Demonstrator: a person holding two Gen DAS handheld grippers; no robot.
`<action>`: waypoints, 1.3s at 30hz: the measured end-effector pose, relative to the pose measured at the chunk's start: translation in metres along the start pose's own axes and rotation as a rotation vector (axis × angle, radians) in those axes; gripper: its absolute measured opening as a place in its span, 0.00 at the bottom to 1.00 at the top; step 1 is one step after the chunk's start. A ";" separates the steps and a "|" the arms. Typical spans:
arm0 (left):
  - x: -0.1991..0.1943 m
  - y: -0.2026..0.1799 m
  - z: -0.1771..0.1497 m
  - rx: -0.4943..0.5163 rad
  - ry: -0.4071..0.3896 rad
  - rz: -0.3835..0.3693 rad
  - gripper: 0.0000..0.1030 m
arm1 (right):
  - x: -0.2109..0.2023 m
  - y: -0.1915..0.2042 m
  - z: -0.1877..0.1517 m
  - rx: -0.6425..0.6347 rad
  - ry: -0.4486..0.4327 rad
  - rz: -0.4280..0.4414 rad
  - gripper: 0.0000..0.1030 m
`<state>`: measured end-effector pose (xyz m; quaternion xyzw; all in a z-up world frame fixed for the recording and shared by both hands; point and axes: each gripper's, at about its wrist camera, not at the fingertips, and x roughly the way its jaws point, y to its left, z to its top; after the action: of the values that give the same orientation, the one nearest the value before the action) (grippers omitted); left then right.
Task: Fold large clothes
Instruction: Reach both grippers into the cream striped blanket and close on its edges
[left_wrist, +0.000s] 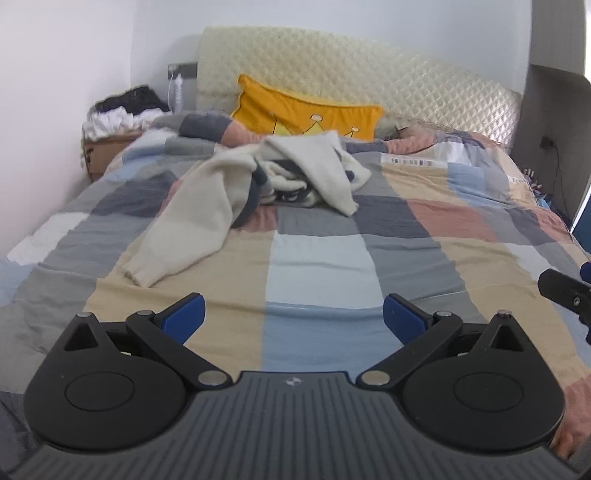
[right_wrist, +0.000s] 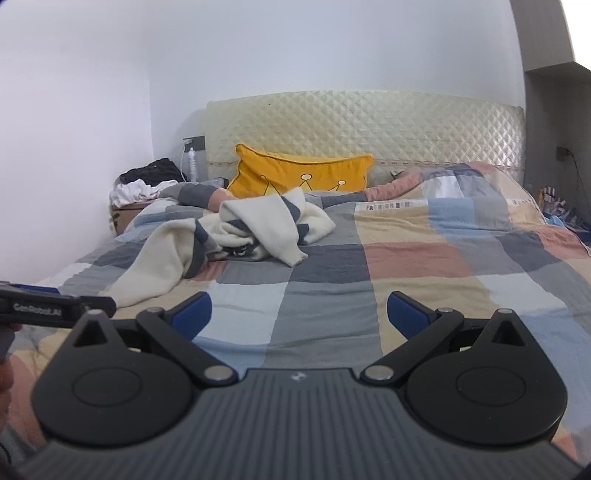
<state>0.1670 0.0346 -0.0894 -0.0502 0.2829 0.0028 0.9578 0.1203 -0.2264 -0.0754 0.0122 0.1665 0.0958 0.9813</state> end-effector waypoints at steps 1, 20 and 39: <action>0.004 0.003 0.003 -0.010 -0.002 -0.007 1.00 | 0.005 0.000 0.002 -0.003 0.006 0.002 1.00; 0.175 0.056 0.099 0.004 0.039 0.090 1.00 | 0.180 0.014 0.050 -0.090 0.161 0.127 1.00; 0.386 0.110 0.148 -0.379 -0.009 -0.058 1.00 | 0.448 0.045 0.011 -0.271 0.211 0.110 0.73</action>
<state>0.5679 0.1501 -0.1852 -0.2377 0.2713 0.0285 0.9322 0.5306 -0.0959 -0.2077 -0.1210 0.2533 0.1717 0.9443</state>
